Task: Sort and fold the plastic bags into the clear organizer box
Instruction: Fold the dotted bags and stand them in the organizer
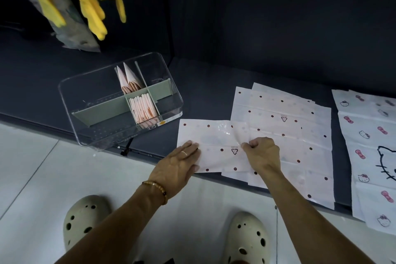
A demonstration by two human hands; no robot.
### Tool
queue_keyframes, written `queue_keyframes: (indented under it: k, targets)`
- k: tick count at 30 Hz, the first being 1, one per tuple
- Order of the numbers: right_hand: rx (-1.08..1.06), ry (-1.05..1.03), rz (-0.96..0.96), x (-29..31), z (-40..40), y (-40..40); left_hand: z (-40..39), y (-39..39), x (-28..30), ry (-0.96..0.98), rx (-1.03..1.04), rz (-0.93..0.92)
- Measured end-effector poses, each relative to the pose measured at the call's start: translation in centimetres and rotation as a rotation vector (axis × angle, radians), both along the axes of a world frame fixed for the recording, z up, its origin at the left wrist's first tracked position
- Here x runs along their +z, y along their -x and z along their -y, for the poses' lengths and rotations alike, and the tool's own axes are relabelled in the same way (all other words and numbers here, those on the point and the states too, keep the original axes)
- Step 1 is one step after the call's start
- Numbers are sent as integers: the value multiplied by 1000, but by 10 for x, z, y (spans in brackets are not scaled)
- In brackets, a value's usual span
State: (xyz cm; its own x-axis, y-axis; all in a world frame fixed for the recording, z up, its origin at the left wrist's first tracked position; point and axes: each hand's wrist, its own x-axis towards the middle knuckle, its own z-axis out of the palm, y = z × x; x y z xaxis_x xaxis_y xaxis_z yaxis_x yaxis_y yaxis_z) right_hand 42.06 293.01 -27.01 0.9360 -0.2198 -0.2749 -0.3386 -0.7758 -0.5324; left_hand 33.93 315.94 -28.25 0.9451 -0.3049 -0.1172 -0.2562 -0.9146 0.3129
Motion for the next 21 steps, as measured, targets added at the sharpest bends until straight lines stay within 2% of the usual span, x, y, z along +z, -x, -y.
queue_keyframes:
  k: [3,5,7,9,11,13,21]
  targets:
    - [1,33,42,2,-4,7,-4,1,-6,36,3,4]
    - [48,168,216,5,-5,16,-4,1,-8,39,1,11]
    - [273,349,440,6,-12,29,-3,1,-10,42,1,10]
    - [531,364,564,1,-31,43,-2,1,-10,62,5,27]
    - [781,309,453,-8,-52,55,-2,2,-9,88,0,38]
    - [925,311,296,-19,-61,60,-2,2,-8,68,-11,22]
    - [954,448,217,-23,7,50,-7,-1,-16,34,3,-45]
